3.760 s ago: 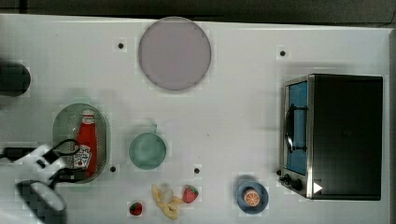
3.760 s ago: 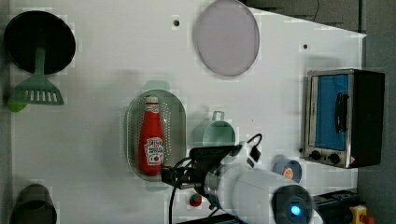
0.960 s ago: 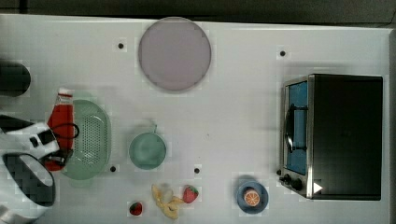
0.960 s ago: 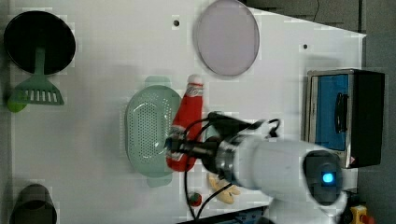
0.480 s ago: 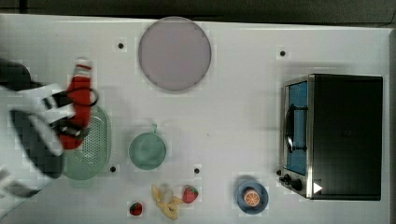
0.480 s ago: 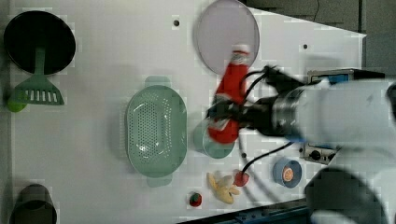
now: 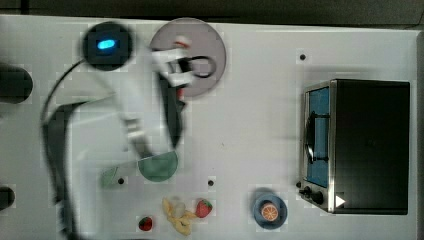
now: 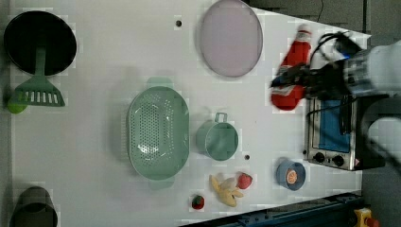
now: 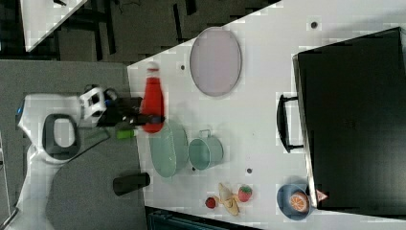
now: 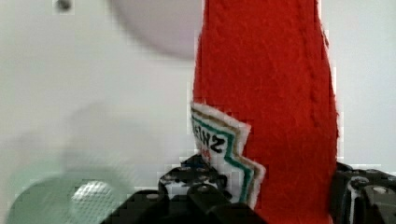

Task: Pick ketchup from strainer and place it on the table

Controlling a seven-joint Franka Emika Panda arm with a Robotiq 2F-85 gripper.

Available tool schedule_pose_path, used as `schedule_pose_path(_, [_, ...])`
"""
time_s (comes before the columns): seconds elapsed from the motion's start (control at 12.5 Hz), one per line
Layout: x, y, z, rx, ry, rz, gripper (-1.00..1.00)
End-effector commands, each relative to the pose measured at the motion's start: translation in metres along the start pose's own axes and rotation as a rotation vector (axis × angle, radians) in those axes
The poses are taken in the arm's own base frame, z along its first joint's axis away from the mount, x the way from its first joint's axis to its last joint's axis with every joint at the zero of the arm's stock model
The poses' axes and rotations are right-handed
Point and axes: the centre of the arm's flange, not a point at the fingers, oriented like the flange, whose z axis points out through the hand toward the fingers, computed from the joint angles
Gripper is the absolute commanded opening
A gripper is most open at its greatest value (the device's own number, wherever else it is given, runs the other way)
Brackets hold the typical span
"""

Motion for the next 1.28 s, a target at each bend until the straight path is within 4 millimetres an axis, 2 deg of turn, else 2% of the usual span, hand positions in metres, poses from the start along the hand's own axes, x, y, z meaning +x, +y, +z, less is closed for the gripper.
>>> schedule_pose_path(0.08, [0.044,0.073,-0.007,-0.01,0.015,-0.083,0.19])
schedule_pose_path(0.24, [0.057,0.106,0.01,-0.02,0.002,-0.075,0.19])
schedule_pose_path(0.4, [0.062,0.127,0.037,-0.015,0.012,-0.053,0.19])
schedule_pose_path(0.56, [0.056,0.138,0.077,0.002,0.04,-0.041,0.19])
schedule_pose_path(0.88, [0.032,0.144,0.166,0.024,0.022,-0.046,0.19])
schedule_pose_path(0.96, [0.028,0.145,0.186,0.027,0.007,-0.045,0.26])
schedule_pose_path(1.12, [0.025,0.146,0.219,0.041,-0.002,-0.043,0.67])
schedule_pose_path(1.2, [0.025,0.144,0.227,0.049,0.004,-0.044,0.89])
schedule_pose_path(1.28, [0.025,0.143,0.227,0.052,0.008,-0.046,1.0])
